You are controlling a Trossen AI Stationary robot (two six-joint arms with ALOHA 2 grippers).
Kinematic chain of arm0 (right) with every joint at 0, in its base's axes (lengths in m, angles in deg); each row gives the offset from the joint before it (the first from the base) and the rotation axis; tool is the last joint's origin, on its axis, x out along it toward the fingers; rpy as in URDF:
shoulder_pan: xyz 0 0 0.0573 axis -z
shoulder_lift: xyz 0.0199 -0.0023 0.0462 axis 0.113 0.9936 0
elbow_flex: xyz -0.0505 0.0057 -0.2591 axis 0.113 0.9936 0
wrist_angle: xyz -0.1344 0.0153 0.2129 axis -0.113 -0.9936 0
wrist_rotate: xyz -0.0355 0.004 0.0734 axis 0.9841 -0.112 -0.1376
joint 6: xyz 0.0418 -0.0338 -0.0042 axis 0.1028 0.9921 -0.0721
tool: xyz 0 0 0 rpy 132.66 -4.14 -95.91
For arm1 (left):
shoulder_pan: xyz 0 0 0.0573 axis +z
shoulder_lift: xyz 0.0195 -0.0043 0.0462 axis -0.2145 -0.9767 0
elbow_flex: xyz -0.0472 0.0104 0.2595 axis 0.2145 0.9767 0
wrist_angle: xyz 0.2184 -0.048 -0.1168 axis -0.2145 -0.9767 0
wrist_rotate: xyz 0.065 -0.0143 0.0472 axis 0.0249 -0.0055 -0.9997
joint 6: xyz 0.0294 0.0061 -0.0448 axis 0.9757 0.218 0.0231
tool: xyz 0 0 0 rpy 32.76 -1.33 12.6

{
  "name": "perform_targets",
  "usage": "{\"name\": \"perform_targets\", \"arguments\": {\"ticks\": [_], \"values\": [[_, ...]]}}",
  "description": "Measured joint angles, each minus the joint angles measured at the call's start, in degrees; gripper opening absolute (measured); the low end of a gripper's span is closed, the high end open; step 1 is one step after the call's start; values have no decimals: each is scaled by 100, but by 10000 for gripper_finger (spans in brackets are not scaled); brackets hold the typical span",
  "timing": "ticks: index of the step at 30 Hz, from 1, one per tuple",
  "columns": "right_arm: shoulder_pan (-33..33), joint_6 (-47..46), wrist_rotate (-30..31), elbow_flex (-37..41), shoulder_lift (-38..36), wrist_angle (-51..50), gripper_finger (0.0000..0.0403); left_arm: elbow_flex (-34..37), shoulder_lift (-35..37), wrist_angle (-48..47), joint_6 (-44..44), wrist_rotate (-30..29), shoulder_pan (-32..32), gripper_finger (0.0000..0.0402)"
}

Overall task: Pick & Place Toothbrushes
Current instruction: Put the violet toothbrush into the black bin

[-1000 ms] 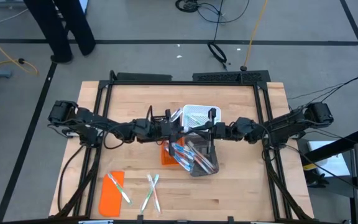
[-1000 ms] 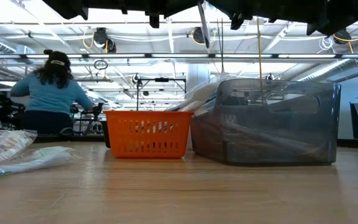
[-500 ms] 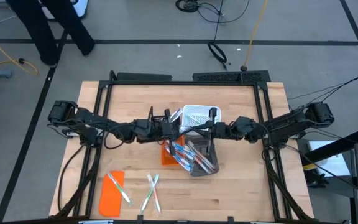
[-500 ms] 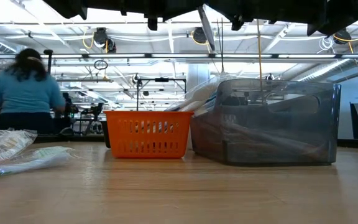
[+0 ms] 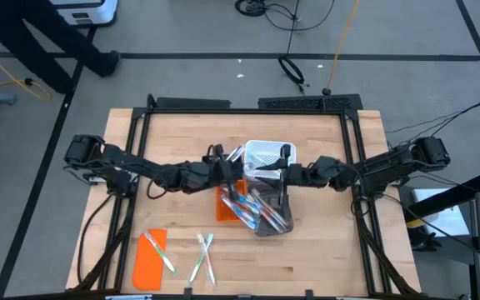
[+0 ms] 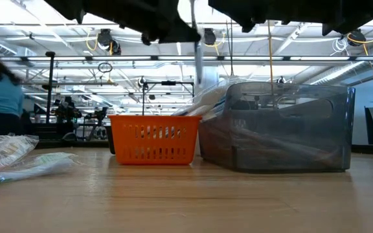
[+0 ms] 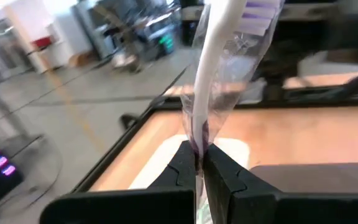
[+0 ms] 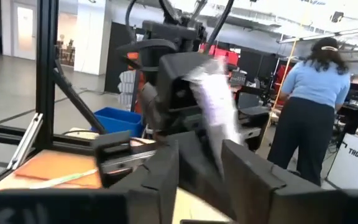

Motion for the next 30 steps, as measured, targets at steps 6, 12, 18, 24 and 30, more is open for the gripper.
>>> {"name": "perform_targets", "arguments": {"ticks": [6,12,18,24,30], "values": [[0,-166,7,0,0,-218,141,0,418,-1325,-897,-468,215,1],[0,-166,14,2,2,-281,134,0,905,-2941,-2072,-468,537,1],[0,-166,16,7,2,-369,131,0,1007,-4204,-3140,-135,870,0],[0,-166,19,7,2,-422,130,0,1003,-4814,-3433,851,1180,0],[-1,-166,19,9,4,-539,130,0,1003,-5352,-3518,1284,1497,0]]}}
